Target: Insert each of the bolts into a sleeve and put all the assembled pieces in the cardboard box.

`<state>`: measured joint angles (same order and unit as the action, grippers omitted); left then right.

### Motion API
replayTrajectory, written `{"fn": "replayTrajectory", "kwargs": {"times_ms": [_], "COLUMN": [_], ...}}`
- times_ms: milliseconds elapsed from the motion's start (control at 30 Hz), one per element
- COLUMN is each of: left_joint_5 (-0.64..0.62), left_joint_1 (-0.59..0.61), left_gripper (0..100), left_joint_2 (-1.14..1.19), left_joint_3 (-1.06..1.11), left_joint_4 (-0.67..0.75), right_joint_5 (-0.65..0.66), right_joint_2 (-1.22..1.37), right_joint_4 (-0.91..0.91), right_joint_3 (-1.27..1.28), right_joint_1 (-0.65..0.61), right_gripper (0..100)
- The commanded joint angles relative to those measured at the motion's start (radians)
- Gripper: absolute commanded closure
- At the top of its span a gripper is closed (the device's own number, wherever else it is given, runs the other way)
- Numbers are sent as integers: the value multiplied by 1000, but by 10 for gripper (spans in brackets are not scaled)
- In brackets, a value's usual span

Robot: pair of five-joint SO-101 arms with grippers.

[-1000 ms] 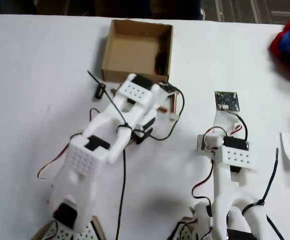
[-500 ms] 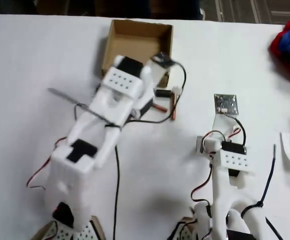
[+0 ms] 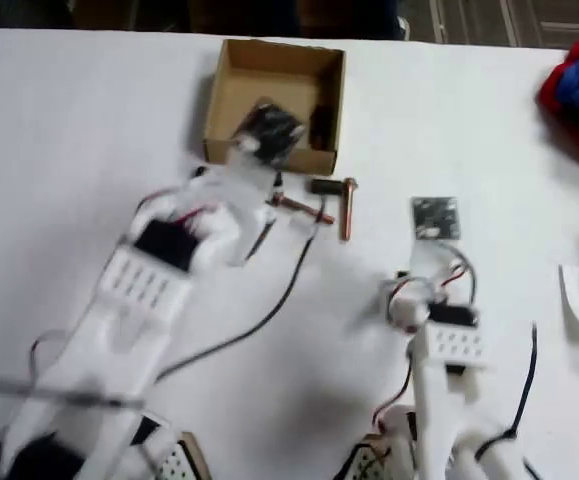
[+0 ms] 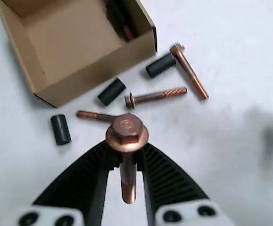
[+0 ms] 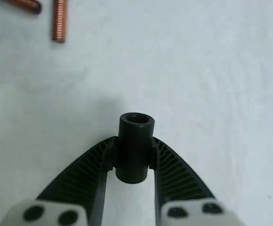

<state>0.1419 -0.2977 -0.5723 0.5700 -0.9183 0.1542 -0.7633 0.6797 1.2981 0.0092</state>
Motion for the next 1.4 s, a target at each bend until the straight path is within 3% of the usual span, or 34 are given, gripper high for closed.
{"fn": "replayTrajectory", "kwargs": {"times_ms": [0, 133, 267, 333, 500, 700, 833, 1033, 1200, 1367], "left_joint_5": [-12, -12, -14, -34, -264, -259, -264, -269, -279, -496], "left_joint_1": [35, 44, 44, 44, 44, 37, 37, 5, -60, -117], "left_gripper": [975, 974, 974, 974, 974, 973, 973, 974, 974, 975], "left_joint_2": [-190, -216, -216, -218, -210, -209, -213, -212, -216, -209], "left_joint_3": [105, 97, 18, -56, -219, -182, -148, -93, -24, 33], "left_joint_4": [193, 206, 160, 110, 21, 21, 64, 141, 351, 497], "right_joint_5": [0, -2, -6, -6, -8, -8, 0, -6, -6, -69], "right_joint_2": [-277, -613, -912, -1001, -1023, -1004, -1003, -1012, -1004, -1003], "right_joint_4": [-22, -62, -263, -239, -196, -360, -409, -280, -374, -432], "right_joint_3": [104, 210, 387, 393, 394, 396, 396, 396, 396, 396], "right_joint_1": [-99, -157, -240, -272, -354, -375, -375, -380, -400, -412], "right_gripper": [978, 978, 978, 978, 978, 978, 978, 978, 978, 977]}}
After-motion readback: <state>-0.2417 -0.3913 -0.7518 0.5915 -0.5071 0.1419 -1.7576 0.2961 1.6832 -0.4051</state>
